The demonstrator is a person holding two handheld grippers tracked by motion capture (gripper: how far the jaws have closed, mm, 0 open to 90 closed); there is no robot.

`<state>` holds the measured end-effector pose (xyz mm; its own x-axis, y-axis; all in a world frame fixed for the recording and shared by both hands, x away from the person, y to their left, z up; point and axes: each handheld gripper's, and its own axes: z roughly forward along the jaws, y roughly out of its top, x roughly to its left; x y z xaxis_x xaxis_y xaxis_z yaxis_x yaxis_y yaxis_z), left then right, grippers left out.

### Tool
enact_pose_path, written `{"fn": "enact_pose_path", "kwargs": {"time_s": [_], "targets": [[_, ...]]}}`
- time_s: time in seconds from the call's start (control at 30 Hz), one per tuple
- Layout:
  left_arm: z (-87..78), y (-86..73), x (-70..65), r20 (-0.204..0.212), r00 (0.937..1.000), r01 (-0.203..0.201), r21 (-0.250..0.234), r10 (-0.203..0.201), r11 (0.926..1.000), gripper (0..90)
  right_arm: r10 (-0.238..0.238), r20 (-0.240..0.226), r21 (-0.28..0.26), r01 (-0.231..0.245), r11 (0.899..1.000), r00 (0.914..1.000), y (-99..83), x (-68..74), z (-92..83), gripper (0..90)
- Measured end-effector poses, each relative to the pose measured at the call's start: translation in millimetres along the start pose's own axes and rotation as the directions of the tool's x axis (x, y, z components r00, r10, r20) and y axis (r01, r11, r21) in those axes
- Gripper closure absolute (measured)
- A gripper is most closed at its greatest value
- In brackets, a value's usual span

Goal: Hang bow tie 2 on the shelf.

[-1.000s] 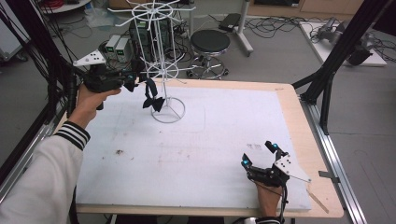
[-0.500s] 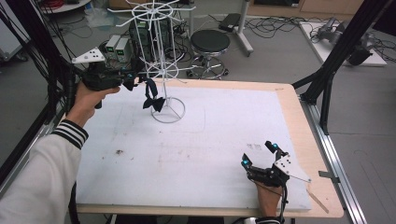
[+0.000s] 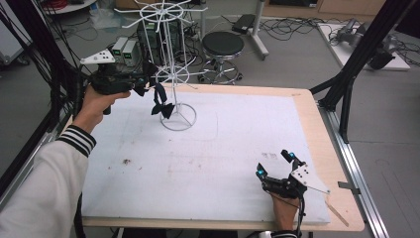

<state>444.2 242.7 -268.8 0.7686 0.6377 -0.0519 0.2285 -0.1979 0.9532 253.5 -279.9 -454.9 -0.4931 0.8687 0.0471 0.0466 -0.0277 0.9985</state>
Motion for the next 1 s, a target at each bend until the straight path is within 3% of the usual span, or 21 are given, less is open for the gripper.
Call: {"fn": "enact_pose_path", "kwargs": {"time_s": [0.17,0.3,0.37,0.57,0.7,0.8,0.9,1.0], "targets": [[-0.1,0.8,0.0,0.003,0.9998,0.018,-0.009,-0.018,0.9998,65.5,-0.002,0.000,0.000,0.002,1.000,1.0000,0.0,0.0,0.0,1.0],[-1.2,1.3,-0.3,-0.013,0.9993,0.036,-0.002,-0.036,0.9993,44.3,-0.002,0.000,-0.001,0.002,1.000,1.0000,0.0,-0.1,0.0,1.0],[-3.0,1.6,-1.3,-0.002,0.9994,0.035,-0.014,-0.035,0.9993,32.4,-0.001,0.000,0.000,0.001,1.000,1.0000,0.0,0.0,0.0,1.0],[-14.9,5.0,-7.5,0.027,0.9996,0.005,-0.082,-0.003,0.9966,16.6,-0.003,0.000,0.001,0.003,1.000,1.0000,0.0,0.1,-0.1,1.0],[-25.5,5.3,-10.8,0.040,0.9990,-0.015,-0.129,0.020,0.9915,12.9,-0.004,-0.002,0.000,0.004,1.000,1.0000,0.1,-0.7,0.0,1.0],[-33.2,1.4,-17.5,0.020,0.9978,-0.060,-0.147,0.064,0.9872,12.7,0.000,-0.003,0.003,0.000,1.000,1.0000,0.1,-0.1,-0.2,1.0],[-37.7,-3.3,-23.2,0.015,0.9969,-0.073,-0.158,0.077,0.9847,12.7,-0.002,-0.002,0.002,0.002,1.000,1.0000,0.0,-0.1,-0.2,1.0],[-47.3,-16.9,-36.7,0.000,0.9940,-0.108,-0.176,0.110,0.9784,12.7,0.001,-0.003,0.003,-0.001,1.000,1.0000,0.0,0.1,-0.2,1.0]]}}
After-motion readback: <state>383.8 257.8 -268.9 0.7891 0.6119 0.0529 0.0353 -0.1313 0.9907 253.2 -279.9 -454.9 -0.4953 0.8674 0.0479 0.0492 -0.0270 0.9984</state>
